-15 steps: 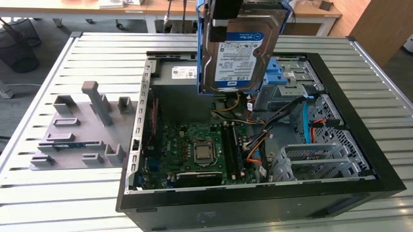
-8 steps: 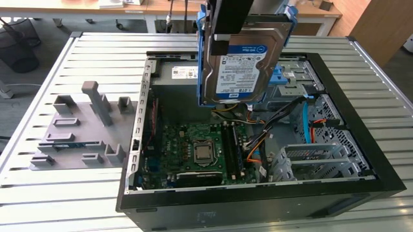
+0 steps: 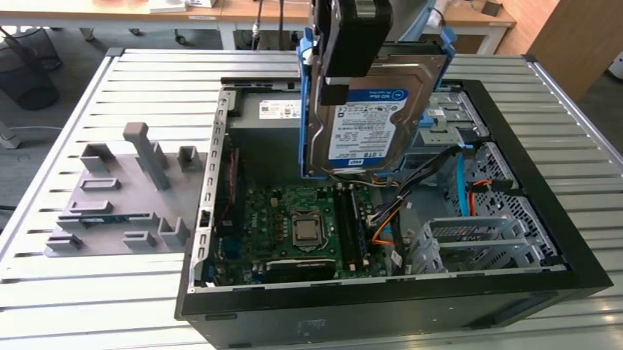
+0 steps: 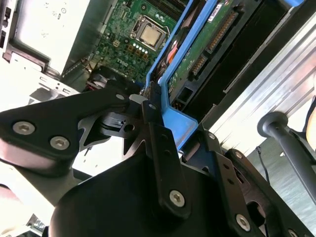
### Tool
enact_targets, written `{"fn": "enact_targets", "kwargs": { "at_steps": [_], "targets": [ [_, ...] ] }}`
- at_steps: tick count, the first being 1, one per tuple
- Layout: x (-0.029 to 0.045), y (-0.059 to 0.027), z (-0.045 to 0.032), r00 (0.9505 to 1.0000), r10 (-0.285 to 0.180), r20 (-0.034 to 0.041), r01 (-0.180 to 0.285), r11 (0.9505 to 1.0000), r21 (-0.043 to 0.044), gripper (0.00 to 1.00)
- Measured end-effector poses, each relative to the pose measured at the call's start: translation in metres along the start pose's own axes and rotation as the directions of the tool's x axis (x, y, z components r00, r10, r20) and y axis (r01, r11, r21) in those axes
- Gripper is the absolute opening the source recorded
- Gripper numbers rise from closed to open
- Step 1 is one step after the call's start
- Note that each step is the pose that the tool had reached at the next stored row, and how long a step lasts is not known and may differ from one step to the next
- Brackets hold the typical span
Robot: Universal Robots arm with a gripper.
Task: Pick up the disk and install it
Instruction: 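Insert the disk into the insertion slot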
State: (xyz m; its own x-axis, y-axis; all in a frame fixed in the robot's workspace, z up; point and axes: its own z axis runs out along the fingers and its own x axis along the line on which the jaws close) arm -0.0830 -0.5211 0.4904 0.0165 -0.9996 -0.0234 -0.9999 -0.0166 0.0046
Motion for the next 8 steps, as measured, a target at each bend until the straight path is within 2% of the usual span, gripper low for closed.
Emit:
{"fn": "enact_targets", "kwargs": {
  "at_steps": [3,8],
  "targets": [
    [0.0009,-0.0024,0.0026,1.0000,0.000,-0.0005,0.000,1.0000,0.0040,0.36],
    [0.0028,-0.0207,0.0095,1.0000,0.000,-0.0002,0.000,1.0000,0.0043,0.36]
  ]
}}
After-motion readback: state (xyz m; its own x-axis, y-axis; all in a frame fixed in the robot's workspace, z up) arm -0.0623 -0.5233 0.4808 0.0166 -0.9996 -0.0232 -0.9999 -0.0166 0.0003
